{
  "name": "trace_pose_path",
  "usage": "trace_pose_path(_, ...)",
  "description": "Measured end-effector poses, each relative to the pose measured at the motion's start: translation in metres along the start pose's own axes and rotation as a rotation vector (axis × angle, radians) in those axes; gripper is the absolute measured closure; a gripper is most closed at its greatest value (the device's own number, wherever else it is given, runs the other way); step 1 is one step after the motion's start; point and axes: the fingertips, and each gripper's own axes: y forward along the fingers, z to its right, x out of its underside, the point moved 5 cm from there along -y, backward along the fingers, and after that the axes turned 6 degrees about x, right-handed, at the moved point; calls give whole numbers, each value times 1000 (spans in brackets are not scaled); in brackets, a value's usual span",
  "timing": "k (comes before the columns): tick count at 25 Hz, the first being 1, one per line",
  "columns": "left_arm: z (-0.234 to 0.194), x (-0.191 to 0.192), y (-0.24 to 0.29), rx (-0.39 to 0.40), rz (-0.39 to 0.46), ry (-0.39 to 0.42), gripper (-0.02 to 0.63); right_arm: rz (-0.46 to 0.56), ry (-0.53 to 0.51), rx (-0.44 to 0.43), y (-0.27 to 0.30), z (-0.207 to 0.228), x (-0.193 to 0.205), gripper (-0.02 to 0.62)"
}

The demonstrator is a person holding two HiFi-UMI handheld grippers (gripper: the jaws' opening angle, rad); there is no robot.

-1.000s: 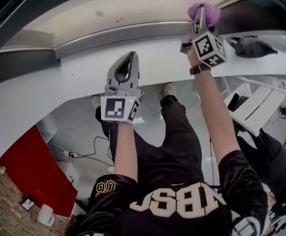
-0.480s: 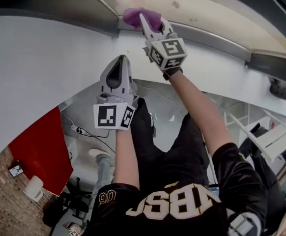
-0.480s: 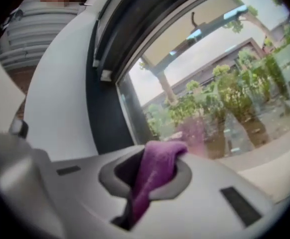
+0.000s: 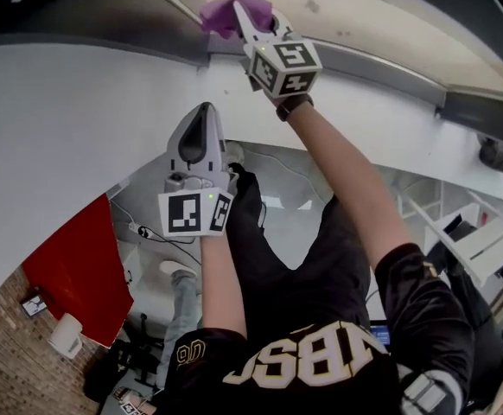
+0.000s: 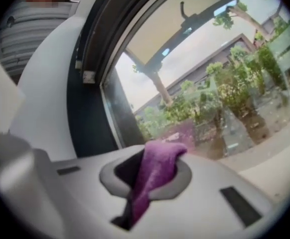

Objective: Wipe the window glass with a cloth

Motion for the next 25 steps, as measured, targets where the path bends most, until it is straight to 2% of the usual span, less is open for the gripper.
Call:
trace_pose_path(3, 36, 7, 30, 53, 5, -15, 587, 29, 9, 42, -49, 57, -21, 565)
trace_pose_path(7, 116, 20, 73, 152, 15, -34, 587, 64, -7, 129, -131, 146, -56, 565)
trace_pose_path(13, 244, 44, 126, 324, 23, -81, 586, 101, 13, 364, -262, 298, -104, 568)
trace_pose_path(17, 298, 51, 141, 388, 31, -93, 586, 123, 41, 566, -337, 383, -126, 568)
trace_pose_path(20, 311, 50, 141, 415, 23, -79, 586, 96, 10, 693, -361, 415, -131, 568)
trace_pose_path(22, 309, 48, 140, 418, 20, -63, 586, 79, -3, 725, -363, 420, -130, 568)
trace_pose_path(25, 287, 45, 130, 384, 16, -55, 586, 62, 70, 729, -351, 404, -115, 568)
